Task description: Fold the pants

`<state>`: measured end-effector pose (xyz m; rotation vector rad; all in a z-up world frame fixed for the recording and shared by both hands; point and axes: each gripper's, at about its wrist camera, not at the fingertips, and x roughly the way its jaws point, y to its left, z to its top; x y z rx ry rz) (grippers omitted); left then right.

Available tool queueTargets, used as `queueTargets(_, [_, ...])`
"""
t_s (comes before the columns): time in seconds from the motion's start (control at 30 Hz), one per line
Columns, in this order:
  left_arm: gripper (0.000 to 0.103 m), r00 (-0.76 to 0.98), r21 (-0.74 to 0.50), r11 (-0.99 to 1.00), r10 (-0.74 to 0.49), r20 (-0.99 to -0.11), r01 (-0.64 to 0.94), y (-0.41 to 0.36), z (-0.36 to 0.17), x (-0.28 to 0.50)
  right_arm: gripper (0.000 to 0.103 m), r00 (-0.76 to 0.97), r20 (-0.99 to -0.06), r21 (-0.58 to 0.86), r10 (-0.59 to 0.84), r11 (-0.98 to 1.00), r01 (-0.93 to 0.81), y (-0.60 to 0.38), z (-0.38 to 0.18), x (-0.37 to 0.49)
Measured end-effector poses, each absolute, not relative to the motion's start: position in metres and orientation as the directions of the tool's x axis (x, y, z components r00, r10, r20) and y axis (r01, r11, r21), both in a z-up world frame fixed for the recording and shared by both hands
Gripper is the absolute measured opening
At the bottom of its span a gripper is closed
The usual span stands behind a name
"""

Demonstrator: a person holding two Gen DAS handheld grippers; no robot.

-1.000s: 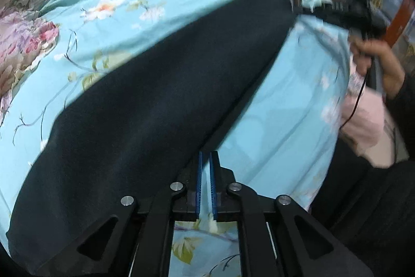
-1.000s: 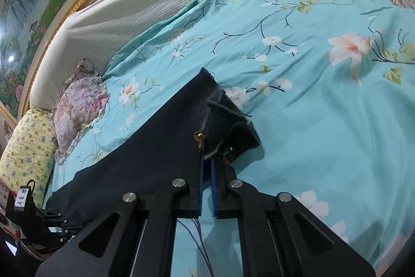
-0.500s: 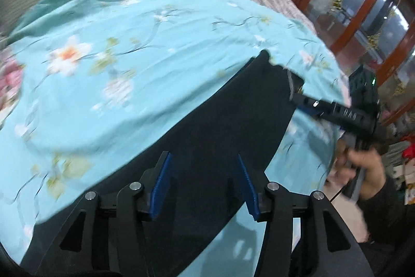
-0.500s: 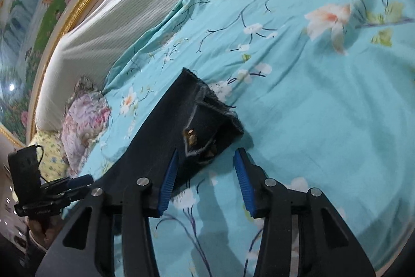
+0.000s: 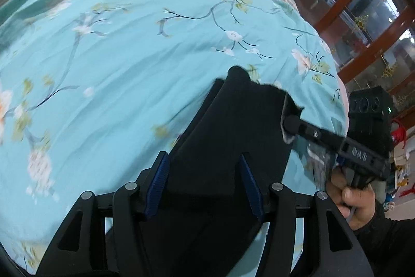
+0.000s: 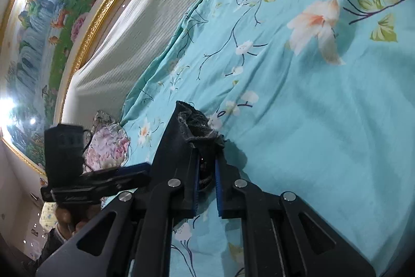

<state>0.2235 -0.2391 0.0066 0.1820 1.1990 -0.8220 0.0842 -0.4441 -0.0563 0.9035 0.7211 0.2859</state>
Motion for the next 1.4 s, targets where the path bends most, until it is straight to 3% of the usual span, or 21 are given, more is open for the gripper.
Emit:
queueTargets(0.2, [0.051, 0.036, -0.325, 0.678, -0.461, -0.887, 0.660, -0.275, -0.013, 0.253, 0.011, 0.731, -0.442, 0.800, 0.520, 0.597, 0.059, -0.445, -0.057, 0.085])
queueTargets(0.27, [0.041, 0.029, -0.341, 0.674, -0.473, -0.880, 0.655, -0.279, -0.015, 0.258, 0.011, 0.731, -0.440, 0.802, 0.522, 0.594, 0.059, -0.446, -0.058, 0.086])
queueTargets(0.33, [0.019, 0.021, -0.369, 0.671, -0.497, -0.868, 0.643, -0.281, -0.014, 0.263, 0.011, 0.730, -0.440, 0.803, 0.523, 0.593, 0.058, -0.447, -0.059, 0.086])
queueTargets(0.4, [0.012, 0.039, -0.377, 0.675, -0.515, -0.857, 0.634, -0.281, -0.011, 0.262, 0.011, 0.729, -0.438, 0.805, 0.526, 0.590, 0.058, -0.448, -0.059, 0.086])
queueTargets(0.73, [0.010, 0.117, -0.432, 0.638, -0.634, -0.764, 0.638, -0.246, 0.031, 0.228, 0.011, 0.736, -0.345, 0.828, 0.583, 0.559, -0.054, -0.436, -0.029, 0.078])
queueTargets(1.1, [0.010, 0.224, -0.474, 0.636, -0.711, -0.667, 0.609, -0.176, 0.081, 0.186, 0.011, 0.626, -0.153, 0.882, 0.765, 0.392, -0.263, -0.393, 0.010, 0.073])
queueTargets(1.4, [0.010, 0.313, -0.496, 0.681, -0.708, -0.632, 0.538, -0.097, 0.083, 0.151, 0.011, 0.471, -0.145, 0.872, 0.870, 0.338, -0.355, -0.326, 0.019, 0.077])
